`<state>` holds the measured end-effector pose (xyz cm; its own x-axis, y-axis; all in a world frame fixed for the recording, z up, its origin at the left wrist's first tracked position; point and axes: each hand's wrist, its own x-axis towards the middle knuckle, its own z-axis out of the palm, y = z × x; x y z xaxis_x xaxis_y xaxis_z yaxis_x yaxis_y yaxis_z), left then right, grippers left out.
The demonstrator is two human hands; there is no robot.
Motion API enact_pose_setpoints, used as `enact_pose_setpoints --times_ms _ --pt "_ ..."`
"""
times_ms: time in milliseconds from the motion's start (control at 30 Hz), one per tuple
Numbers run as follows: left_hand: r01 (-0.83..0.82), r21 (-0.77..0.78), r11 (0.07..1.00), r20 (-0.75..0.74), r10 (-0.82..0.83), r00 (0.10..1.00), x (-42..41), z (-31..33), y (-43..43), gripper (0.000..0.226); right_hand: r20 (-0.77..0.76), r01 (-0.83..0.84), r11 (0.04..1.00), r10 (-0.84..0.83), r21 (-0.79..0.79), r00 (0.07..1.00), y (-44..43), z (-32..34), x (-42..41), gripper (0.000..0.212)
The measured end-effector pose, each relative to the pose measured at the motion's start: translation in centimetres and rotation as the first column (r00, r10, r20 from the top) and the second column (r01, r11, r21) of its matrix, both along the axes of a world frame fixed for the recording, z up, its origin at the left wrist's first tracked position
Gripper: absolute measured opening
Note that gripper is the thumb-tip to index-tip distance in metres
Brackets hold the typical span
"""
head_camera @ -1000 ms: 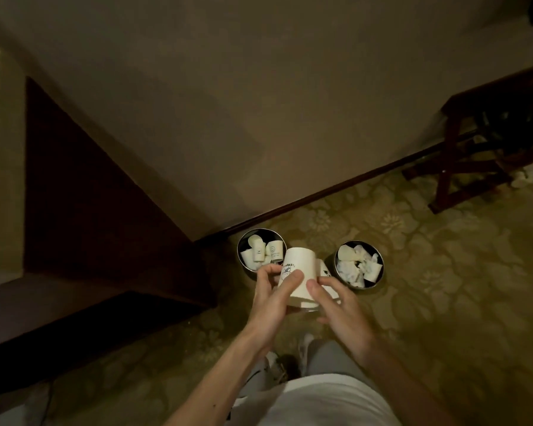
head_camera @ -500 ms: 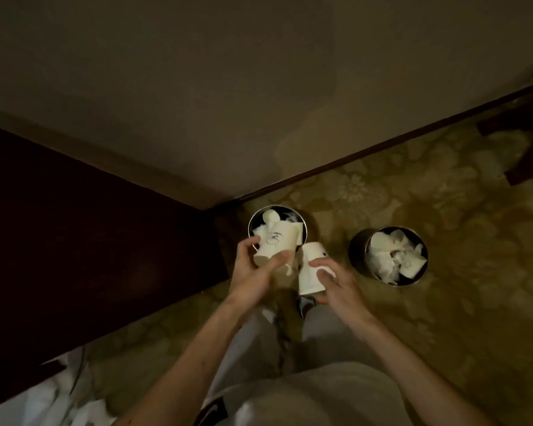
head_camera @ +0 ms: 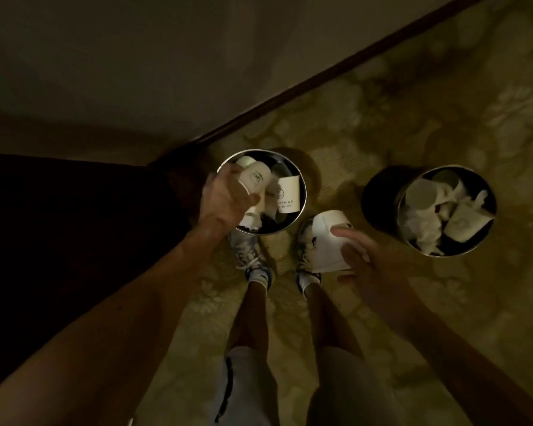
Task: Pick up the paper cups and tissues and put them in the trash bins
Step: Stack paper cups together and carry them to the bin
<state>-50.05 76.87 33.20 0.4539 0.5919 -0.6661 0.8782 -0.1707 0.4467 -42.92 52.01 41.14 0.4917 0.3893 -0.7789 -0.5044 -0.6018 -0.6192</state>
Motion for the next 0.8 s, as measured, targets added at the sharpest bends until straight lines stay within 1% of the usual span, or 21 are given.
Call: enact_pose_setpoints --times_ms 67,133,200,233,333,400,500,567,600,667,700,733,767,800 --pt "0.207 0.070 0.976 -0.010 -0.207 0.978 1.0 -2.5 0.4 0.063 -0.065 0.050 0.999 -0.051 -0.005 0.997 -0.1 -2.3 -0.5 0.029" --pt "0.368 0.108 0.924 -0.038 -0.366 0.930 1.7 -4.4 0.8 0.065 -0.083 0.077 0.997 -0.079 -0.018 0.993 0.2 -4.3 -0.8 0.029" --pt "0.462 0.146 0.875 -0.056 -0.459 0.887 1.9 -6.0 1.3 0.065 -0.069 0.069 0.997 -0.070 -0.022 0.995 0.7 -5.7 -1.1 0.027" --pt "0.482 0.166 0.860 -0.055 -0.480 0.875 2.0 -6.7 1.5 0.063 -0.060 0.054 0.998 -0.055 -0.021 0.997 0.9 -6.2 -1.1 0.026" --pt "0.490 0.239 0.838 -0.040 -0.496 0.868 2.3 -8.3 2.3 0.060 -0.064 0.025 0.999 -0.027 -0.025 0.998 1.9 -6.7 -1.2 0.026" --pt "0.515 0.273 0.812 -0.071 -0.517 0.853 2.6 -8.9 2.6 0.059 -0.061 0.007 1.000 -0.008 -0.020 0.998 2.5 -6.8 -1.1 0.027" --pt "0.565 0.239 0.789 -0.095 -0.560 0.823 2.8 -9.6 2.9 0.059 -0.064 0.045 0.999 -0.045 0.007 0.997 3.5 -6.6 -1.0 0.030" --pt "0.558 0.196 0.806 -0.085 -0.553 0.829 2.6 -9.8 3.3 0.062 -0.079 0.077 0.997 -0.075 0.028 0.994 4.1 -6.5 -1.0 0.034" --pt "0.563 0.189 0.805 -0.077 -0.559 0.826 2.4 -9.8 3.5 0.063 -0.080 0.065 0.997 -0.062 0.034 0.995 4.4 -6.4 -1.1 0.038" --pt "0.580 0.251 0.775 -0.067 -0.584 0.809 1.8 -9.3 3.8 0.065 -0.070 0.021 0.999 -0.019 0.027 0.997 4.9 -6.6 -1.3 0.044" --pt "0.552 0.312 0.773 -0.035 -0.571 0.820 1.1 -8.9 3.9 0.064 -0.061 0.009 1.000 -0.008 0.009 0.998 5.1 -6.8 -1.5 0.045" --pt "0.485 0.357 0.799 0.022 -0.526 0.850 0.1 -8.5 3.8 0.060 -0.035 -0.017 1.000 0.016 -0.016 0.999 5.2 -7.0 -1.7 0.046" --pt "0.393 0.360 0.846 0.092 -0.452 0.887 -1.0 -8.0 3.6 0.054 0.014 -0.077 0.996 0.078 -0.049 0.997 5.4 -7.2 -1.9 0.046" --pt "0.295 0.302 0.907 0.156 -0.352 0.923 -2.4 -7.6 3.2 0.049 0.068 -0.162 0.983 0.168 -0.092 0.983 5.7 -7.5 -2.1 0.048"
